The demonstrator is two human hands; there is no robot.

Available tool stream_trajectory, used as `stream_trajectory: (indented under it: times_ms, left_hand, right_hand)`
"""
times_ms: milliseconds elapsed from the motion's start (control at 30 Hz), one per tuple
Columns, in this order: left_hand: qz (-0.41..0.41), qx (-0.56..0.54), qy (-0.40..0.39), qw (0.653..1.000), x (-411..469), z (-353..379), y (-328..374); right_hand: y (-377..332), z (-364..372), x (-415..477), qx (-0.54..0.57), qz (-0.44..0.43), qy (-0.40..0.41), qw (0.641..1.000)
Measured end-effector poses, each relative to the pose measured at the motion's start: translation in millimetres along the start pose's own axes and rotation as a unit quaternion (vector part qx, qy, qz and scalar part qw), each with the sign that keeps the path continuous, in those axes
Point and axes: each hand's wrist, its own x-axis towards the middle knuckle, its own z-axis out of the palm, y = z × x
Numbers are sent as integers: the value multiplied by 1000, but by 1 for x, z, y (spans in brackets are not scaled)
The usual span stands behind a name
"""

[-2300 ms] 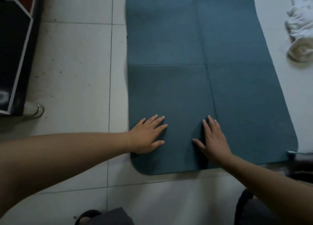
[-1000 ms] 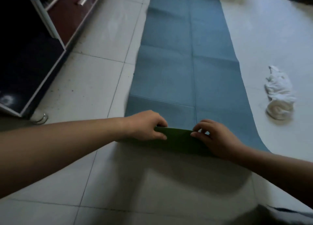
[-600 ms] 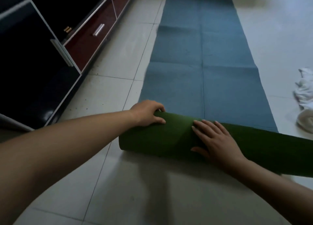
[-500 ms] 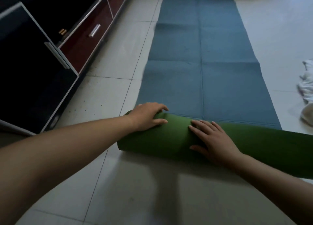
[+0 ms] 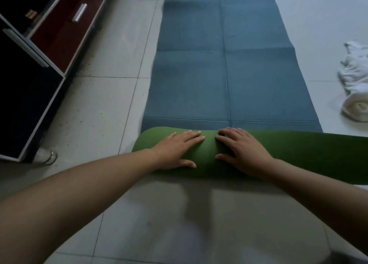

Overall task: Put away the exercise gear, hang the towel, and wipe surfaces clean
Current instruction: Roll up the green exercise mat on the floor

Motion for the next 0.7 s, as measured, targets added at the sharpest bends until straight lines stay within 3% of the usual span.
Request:
stream_trajectory:
  times_ms: [200,367,567,700]
  left_hand:
    - [7,-26,-15,1000,19,-11,-14]
    - [-9,-41,-9,999,16,-6,-19]
    - [-18,-11,69,997,6,1,-23]
    - [-18,1,49,999,-8,7,-22]
  right_hand:
    - [-2,14,-47,-91,90,-12,992]
    - [3,25,-53,-117,80,-28,990]
    - [7,26,-19,-57,78,-20,995]
    - [14,27,-9,-62,61,-36,996]
